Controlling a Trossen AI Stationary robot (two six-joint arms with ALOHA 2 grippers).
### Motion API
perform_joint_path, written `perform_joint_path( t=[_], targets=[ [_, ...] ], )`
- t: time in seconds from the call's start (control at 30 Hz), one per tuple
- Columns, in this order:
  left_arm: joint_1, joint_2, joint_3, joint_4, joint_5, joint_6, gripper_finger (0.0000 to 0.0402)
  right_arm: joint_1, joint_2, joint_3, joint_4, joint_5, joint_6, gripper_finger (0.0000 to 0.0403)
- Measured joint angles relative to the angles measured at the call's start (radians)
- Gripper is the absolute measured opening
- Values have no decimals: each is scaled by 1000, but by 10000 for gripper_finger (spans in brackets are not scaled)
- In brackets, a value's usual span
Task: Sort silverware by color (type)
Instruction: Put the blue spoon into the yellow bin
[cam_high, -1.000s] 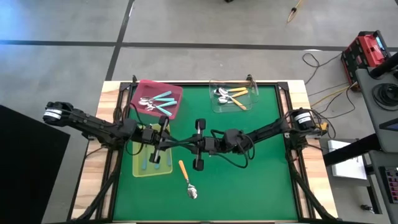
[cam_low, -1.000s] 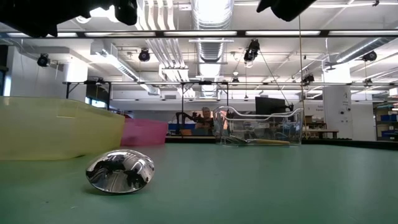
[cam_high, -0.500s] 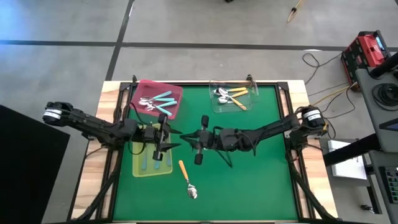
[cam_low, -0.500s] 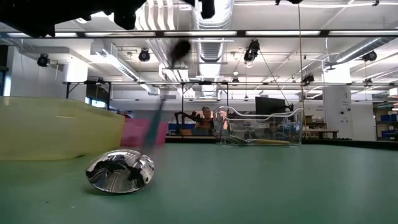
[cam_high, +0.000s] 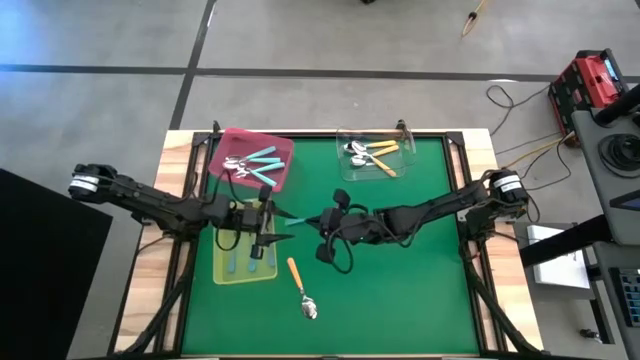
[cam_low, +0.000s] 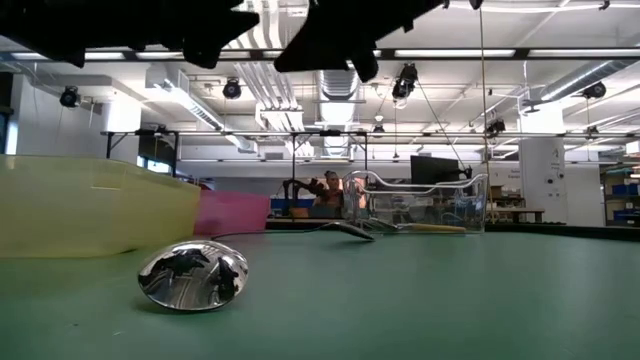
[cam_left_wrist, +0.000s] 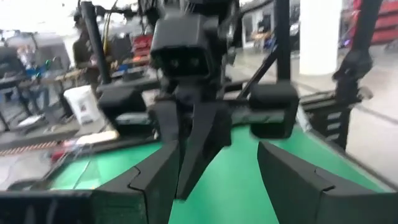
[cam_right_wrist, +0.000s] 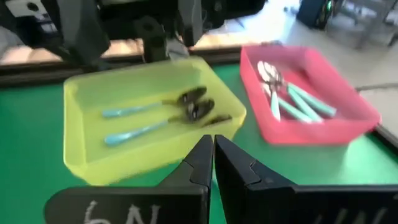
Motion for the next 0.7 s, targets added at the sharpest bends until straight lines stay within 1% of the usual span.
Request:
perform_joint_path(
  t=[0.17, 0.27, 0.4, 0.6, 0.7],
  targets=[
    [11, 27, 5, -59, -74, -3, 201, 0, -13, 0, -82, 0, 65, 9],
    [21, 71, 22, -63, -79, -2, 199, 2, -32, 0, -128, 0, 83, 9],
    [41, 171, 71, -104, -79, 3, 190, 11, -60, 0, -180, 0, 87, 9],
    [78, 336, 167, -227, -90, 22, 181, 33, -87, 0, -234, -1, 83, 9],
    [97, 409, 208, -260, -93, 22, 180, 44, -95, -3, -271, -1, 83, 9]
  ],
)
